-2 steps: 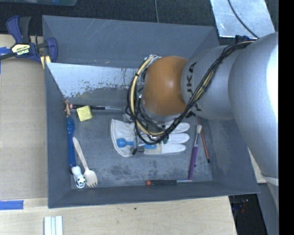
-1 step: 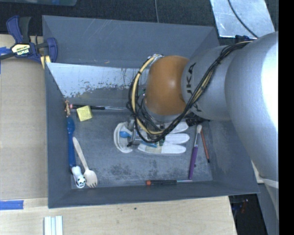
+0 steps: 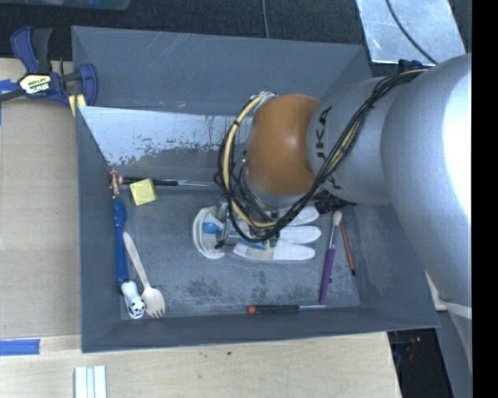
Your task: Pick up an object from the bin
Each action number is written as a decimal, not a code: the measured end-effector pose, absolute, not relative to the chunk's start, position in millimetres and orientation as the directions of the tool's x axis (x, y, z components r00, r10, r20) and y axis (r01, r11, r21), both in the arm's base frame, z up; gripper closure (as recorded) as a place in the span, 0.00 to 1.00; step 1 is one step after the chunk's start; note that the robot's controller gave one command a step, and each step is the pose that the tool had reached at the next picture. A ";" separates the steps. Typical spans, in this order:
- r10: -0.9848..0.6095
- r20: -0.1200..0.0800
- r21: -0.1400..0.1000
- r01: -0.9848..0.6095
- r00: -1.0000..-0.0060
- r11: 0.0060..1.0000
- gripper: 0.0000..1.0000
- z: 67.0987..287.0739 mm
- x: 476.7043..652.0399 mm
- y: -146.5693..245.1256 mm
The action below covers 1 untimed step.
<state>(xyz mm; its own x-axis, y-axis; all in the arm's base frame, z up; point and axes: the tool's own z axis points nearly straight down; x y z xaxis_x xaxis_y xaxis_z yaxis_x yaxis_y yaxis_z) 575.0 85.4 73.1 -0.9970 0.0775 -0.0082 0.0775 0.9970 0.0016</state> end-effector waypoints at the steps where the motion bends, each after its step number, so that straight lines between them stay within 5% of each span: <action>1: 0.078 -0.009 0.002 0.078 -0.997 0.997 1.00 74.6 575.1 85.4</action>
Offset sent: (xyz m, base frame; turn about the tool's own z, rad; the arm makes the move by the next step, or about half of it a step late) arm 0.0000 0.0000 0.0476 0.0000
